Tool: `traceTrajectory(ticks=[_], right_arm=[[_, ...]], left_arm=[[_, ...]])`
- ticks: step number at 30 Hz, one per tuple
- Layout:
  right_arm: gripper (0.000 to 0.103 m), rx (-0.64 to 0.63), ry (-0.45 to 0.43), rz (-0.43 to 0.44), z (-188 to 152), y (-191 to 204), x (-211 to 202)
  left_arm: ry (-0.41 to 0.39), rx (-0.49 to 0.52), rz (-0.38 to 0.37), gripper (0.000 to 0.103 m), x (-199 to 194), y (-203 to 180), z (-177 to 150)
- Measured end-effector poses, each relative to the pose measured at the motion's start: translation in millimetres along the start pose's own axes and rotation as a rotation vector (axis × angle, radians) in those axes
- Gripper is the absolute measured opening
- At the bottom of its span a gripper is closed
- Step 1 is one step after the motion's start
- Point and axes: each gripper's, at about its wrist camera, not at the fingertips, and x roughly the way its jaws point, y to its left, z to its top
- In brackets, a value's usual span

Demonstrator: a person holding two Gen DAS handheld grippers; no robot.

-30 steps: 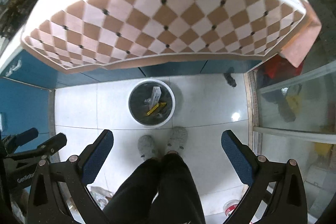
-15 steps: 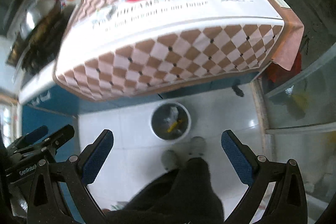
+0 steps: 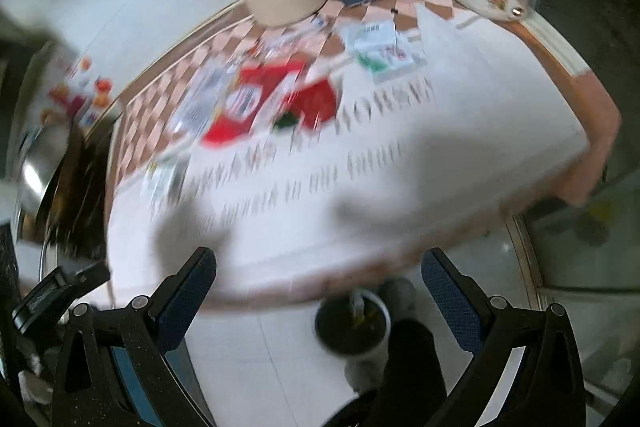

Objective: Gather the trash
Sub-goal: 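Grasp the green-striped card with the left tool while the right tool grasps a red wrapper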

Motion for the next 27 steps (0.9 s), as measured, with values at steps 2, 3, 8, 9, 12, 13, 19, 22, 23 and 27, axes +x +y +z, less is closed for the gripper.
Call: traceTrajectory(ticks=[2, 3, 8, 9, 12, 13, 19, 22, 23, 27], right_arm=[[0.103, 0.014, 0.013, -0.001, 34.5, -4.8, 33.2], [0.103, 0.022, 0.028, 0.004, 54.8, -5.8, 54.4], [0.101, 0.053, 0.109, 0.048, 110.3, -5.6, 131.1], [0.098, 0.053, 0.123, 0.059, 118.6, -2.9, 145.0], [0.079, 0.032, 0.159, 0.091, 126.8, 6.0, 170.2], [0.070, 0.009, 0.153, 0.080, 128.3, 9.7, 172.9], [0.041, -0.059, 0.120, 0.087, 128.3, 17.7, 172.1], [0.025, -0.038, 0.103, 0.111, 124.6, 8.4, 157.4], [0.022, -0.034, 0.090, 0.120, 122.4, 6.0, 150.2], [0.016, -0.032, 0.034, 0.135, 111.7, 4.3, 118.8]], left_arm=[[0.031, -0.057, 0.020, 0.103, 22.0, -13.2, 30.4], [0.043, -0.084, 0.020, 0.103, 34.0, -18.9, 44.3], [0.141, -0.183, 0.021, 0.103, 95.8, -37.2, 96.4], [0.169, -0.203, 0.025, 0.100, 111.7, -39.4, 105.5], [0.185, -0.206, 0.071, 0.074, 128.6, -42.7, 115.0], [0.142, -0.175, 0.079, 0.072, 125.0, -46.5, 117.4], [0.046, 0.018, 0.197, 0.069, 112.3, -53.8, 98.7], [-0.012, 0.121, 0.228, 0.068, 95.7, -55.4, 80.7], [-0.039, 0.156, 0.229, 0.068, 86.7, -55.0, 72.5], [-0.102, 0.262, 0.191, 0.067, 55.0, -50.5, 39.3]])
